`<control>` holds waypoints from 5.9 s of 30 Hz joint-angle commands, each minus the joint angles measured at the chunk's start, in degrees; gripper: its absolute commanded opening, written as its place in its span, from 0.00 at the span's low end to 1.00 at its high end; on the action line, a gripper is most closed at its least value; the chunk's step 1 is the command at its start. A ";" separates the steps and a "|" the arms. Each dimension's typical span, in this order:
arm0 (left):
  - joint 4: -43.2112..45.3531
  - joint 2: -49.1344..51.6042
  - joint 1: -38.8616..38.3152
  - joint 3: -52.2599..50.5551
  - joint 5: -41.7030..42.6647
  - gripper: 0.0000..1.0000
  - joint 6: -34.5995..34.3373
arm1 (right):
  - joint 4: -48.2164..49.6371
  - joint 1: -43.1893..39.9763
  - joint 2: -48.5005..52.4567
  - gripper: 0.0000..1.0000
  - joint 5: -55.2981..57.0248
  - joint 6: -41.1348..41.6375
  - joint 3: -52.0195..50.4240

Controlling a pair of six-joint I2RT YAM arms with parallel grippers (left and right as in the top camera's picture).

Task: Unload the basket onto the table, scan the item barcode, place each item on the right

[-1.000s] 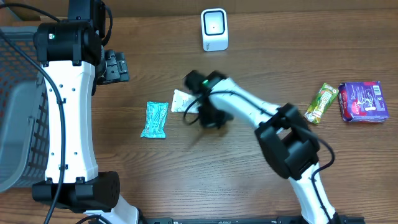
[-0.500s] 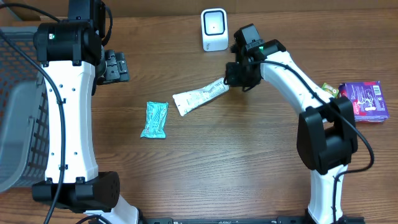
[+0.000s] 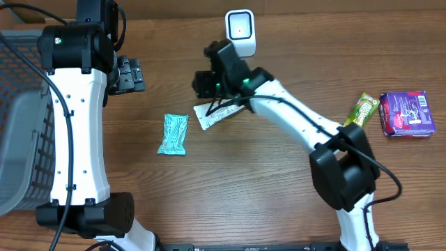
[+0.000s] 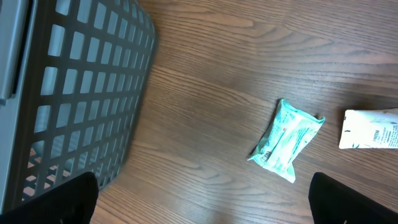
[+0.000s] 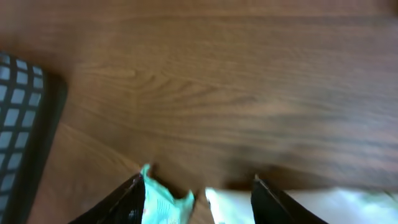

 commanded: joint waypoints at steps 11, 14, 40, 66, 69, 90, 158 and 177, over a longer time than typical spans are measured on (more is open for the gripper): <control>0.11 -0.85 0.00 0.85 -0.33 1.00 0.63 | 2.67 1.40 9.29 0.58 0.15 1.55 -0.61; 0.11 -0.85 0.00 0.85 -0.33 1.00 0.63 | -2.43 1.40 9.27 0.58 -2.49 1.57 0.04; 0.11 -0.85 0.00 0.85 -0.33 1.00 0.63 | -39.43 -6.62 -13.97 0.68 -2.21 -5.18 2.38; 0.11 -0.85 0.00 0.85 -0.33 1.00 0.63 | -1.62 -11.85 -11.91 0.72 -19.82 10.21 -35.69; 0.11 -0.85 0.00 0.85 -0.33 1.00 0.63 | 0.81 -11.54 -11.76 0.68 -20.22 12.72 -36.87; 0.11 -0.85 0.00 0.85 -0.33 1.00 0.63 | 5.64 -14.14 -12.55 0.04 -29.35 3.04 -36.57; 0.11 -0.85 0.00 0.85 -0.33 1.00 0.63 | 56.48 -9.53 13.70 0.04 57.18 -99.65 -2.64; 0.11 -0.85 0.00 0.85 -0.33 1.00 0.63 | 56.50 -13.29 14.60 0.04 45.64 -96.17 -2.64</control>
